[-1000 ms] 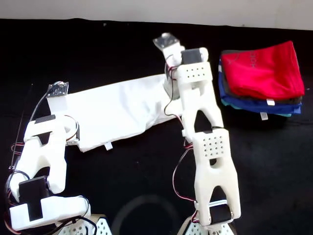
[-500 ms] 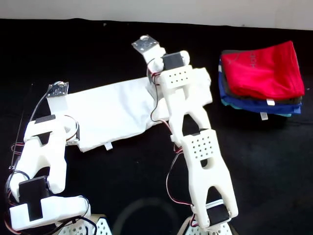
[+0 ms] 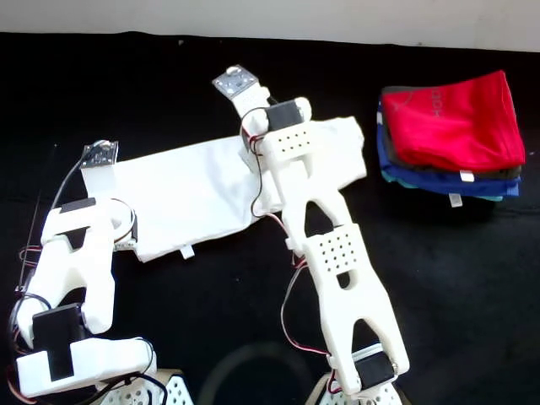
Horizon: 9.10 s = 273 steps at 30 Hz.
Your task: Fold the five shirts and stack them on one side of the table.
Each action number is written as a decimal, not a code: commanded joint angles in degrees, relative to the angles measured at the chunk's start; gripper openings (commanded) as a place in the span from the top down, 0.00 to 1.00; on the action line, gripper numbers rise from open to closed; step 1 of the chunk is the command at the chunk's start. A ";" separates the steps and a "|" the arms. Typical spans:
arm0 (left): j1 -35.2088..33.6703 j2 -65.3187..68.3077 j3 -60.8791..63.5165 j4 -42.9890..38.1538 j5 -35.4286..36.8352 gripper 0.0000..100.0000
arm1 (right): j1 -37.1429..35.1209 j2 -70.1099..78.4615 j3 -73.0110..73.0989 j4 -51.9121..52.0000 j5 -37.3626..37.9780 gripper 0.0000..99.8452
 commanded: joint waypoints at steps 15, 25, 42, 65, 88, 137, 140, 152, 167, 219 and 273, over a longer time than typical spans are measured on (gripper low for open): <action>-1.01 -0.31 -0.48 -0.79 0.35 0.99 | 5.05 -0.84 -2.33 7.60 0.53 0.99; -1.01 -0.31 -0.48 -0.79 0.35 0.99 | -1.45 -0.66 0.92 2.68 0.44 0.99; -1.01 -0.31 -0.57 -0.79 0.35 0.99 | -1.01 -4.09 -14.64 7.87 0.26 0.99; -1.10 -0.13 -0.66 -0.79 0.35 0.99 | 12.97 -82.95 101.85 -31.08 -12.40 0.99; -0.66 -1.54 -16.04 24.62 6.07 0.94 | 14.20 -75.91 139.47 -66.68 -12.13 0.99; -24.75 46.90 -92.18 62.07 2.20 0.99 | 13.76 -75.47 139.21 -67.03 -12.40 0.99; -20.26 44.26 -93.23 63.30 2.55 0.99 | 13.76 -75.47 139.21 -67.03 -12.40 0.99; 15.25 24.40 -80.22 62.95 2.46 0.99 | 12.88 -75.38 139.21 -67.03 -12.57 0.99; 26.42 44.70 -80.57 56.00 2.46 0.99 | 12.97 -75.38 139.21 -67.03 -12.22 0.99; 23.78 48.48 -104.75 62.77 2.20 0.99 | 12.97 -75.38 139.47 -68.18 -12.40 0.99; 48.40 54.20 -99.91 53.63 2.46 0.99 | 12.97 -75.38 139.47 -68.18 -12.40 0.99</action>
